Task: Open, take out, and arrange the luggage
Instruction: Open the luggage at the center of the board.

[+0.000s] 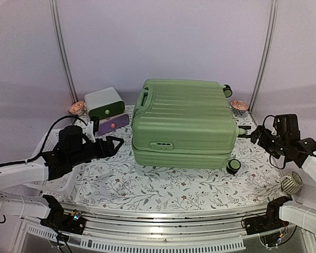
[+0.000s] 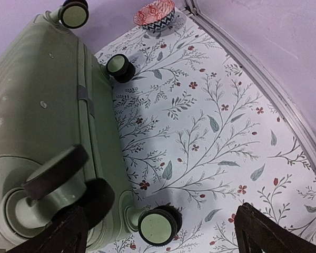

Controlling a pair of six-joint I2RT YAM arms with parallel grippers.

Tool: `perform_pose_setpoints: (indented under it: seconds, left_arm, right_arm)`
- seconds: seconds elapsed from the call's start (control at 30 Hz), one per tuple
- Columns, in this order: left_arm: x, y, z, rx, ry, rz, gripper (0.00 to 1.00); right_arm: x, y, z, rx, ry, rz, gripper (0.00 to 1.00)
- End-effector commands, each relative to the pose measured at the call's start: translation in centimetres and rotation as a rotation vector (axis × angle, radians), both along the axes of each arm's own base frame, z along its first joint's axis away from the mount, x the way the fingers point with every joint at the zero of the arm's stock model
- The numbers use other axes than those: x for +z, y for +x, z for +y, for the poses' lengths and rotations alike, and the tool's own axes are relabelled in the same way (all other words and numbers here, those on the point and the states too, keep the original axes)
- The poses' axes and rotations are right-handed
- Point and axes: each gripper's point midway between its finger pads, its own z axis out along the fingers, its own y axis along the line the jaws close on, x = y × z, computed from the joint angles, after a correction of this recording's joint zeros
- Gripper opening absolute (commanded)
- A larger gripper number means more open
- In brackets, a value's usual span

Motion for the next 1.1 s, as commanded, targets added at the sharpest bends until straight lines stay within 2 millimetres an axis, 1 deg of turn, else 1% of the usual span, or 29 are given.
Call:
perform_pose_setpoints:
  seconds: [0.0, 0.1, 0.17, 0.27, 0.37, 0.4, 0.5, 0.57, 0.6, 0.63, 0.7, 0.77, 0.83, 0.93, 1.07]
  left_arm:
    - [1.4, -0.3, -1.7, -0.052, -0.128, -0.027, 0.92]
    - [0.2, -0.5, -2.0, -0.066, -0.14, 0.008, 0.92]
    - [-0.5, -0.7, -2.0, -0.069, -0.143, 0.024, 0.92]
    - [-1.4, -1.0, -2.1, -0.076, -0.143, 0.042, 0.92]
    - [-2.1, -1.5, -2.8, -0.098, -0.174, 0.07, 0.91]
    - [-2.3, -1.7, -3.0, -0.108, -0.188, 0.074, 0.92]
    - [-2.9, -2.2, -4.0, -0.134, -0.207, 0.08, 0.92]
    - [-3.6, -2.1, -4.5, -0.143, -0.199, 0.083, 0.92]
    - [-4.1, -2.0, -4.7, -0.147, -0.187, 0.085, 0.92]
    - [-4.4, -1.8, -4.8, -0.148, -0.177, 0.085, 0.92]
    - [-4.6, -1.4, -5.1, -0.153, -0.159, 0.073, 0.92]
    - [-4.2, -1.1, -5.3, -0.155, -0.159, 0.05, 0.92]
    - [-3.6, -0.8, -5.3, -0.152, -0.16, 0.025, 0.92]
    - [-3.0, -0.5, -5.3, -0.152, -0.141, -0.011, 0.92]
    - [-2.5, -0.2, -5.5, -0.156, -0.129, -0.034, 0.92]
  right_arm:
    - [-1.7, -0.4, -1.2, -0.125, 0.05, 0.019, 0.99]
    - [-2.5, -0.9, -2.8, -0.218, 0.016, 0.028, 0.99]
    - [-2.9, -1.2, -3.5, -0.265, 0.009, 0.038, 0.99]
    - [-3.4, -1.5, -3.7, -0.284, 0.007, 0.048, 0.99]
    - [-4.5, -1.5, -3.2, -0.252, 0.011, 0.076, 0.99]
    - [-4.8, -1.3, -2.7, -0.226, 0.026, 0.08, 0.99]
    - [-5.7, -0.7, -0.1, -0.068, 0.078, 0.067, 0.99]
    - [-6.0, -0.1, 2.5, 0.084, 0.127, 0.017, 0.99]
    - [-5.7, 0.3, 3.6, 0.15, 0.146, -0.039, 0.99]
    - [-6.1, 0.2, 4.2, 0.187, 0.169, -0.054, 1.0]
    - [-5.4, 0.6, 5.7, 0.265, 0.218, -0.158, 0.95]
    - [-4.8, 0.6, 6.8, 0.332, 0.257, -0.243, 0.91]
    - [-4.3, 0.5, 7.4, 0.369, 0.271, -0.319, 0.88]
    - [-2.4, 0.2, 8.7, 0.466, 0.288, -0.45, 0.8]
    - [0.3, -0.7, 10.2, 0.6, 0.273, -0.608, 0.8]
